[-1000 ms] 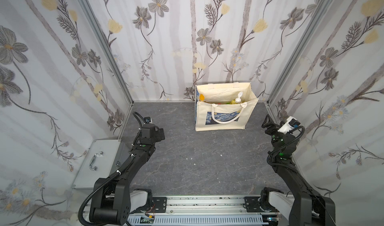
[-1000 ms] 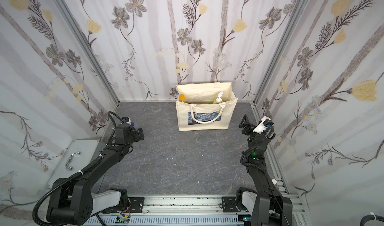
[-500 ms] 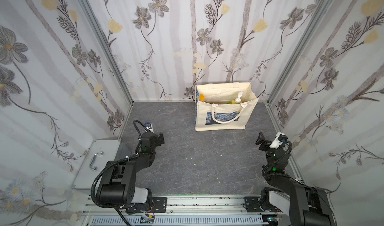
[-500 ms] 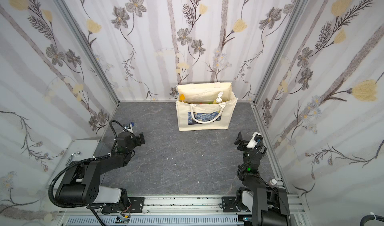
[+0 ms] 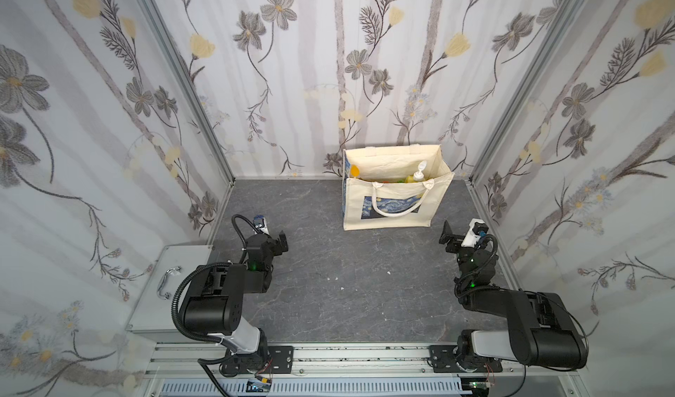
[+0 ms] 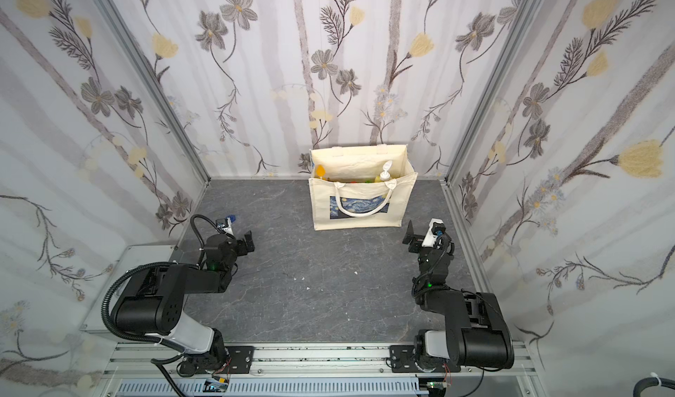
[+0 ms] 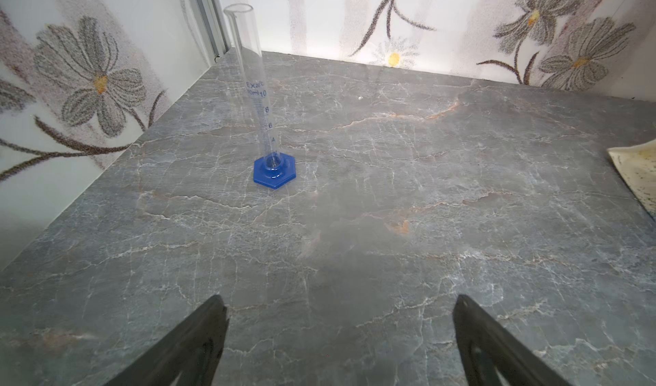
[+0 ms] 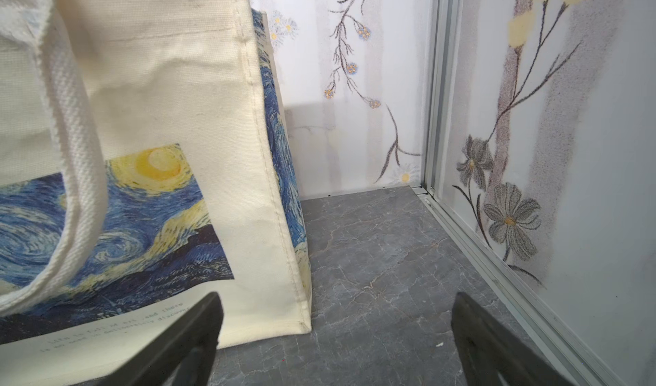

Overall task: Pack dish soap into the shopping bag
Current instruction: Reset both arms

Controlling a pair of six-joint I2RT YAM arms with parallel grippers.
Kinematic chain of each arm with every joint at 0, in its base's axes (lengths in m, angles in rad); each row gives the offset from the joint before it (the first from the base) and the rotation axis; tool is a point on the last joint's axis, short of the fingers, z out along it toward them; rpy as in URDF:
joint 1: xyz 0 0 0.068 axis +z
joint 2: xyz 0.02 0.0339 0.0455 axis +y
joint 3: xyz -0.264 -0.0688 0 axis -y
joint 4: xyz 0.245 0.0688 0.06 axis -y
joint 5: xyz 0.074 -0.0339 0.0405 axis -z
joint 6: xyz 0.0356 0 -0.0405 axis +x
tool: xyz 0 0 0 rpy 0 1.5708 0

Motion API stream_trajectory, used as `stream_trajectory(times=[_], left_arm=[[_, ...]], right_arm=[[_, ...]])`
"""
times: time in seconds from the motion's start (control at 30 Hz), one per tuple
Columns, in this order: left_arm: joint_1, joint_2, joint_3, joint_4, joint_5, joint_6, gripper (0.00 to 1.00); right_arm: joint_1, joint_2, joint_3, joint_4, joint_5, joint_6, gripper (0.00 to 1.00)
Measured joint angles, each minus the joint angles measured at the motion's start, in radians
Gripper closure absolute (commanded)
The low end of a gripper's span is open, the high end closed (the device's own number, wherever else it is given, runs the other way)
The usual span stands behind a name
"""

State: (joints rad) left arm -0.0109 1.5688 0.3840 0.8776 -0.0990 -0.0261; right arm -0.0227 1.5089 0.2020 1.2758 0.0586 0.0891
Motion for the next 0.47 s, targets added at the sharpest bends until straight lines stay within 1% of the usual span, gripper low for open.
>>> stream_trajectory(times=[0.47], left_arm=[[0.000, 0.002, 0.008, 0.000, 0.006, 0.000, 0.00]], right_arm=[[0.000, 0.000, -0.002, -0.002, 0.004, 0.000, 0.00]])
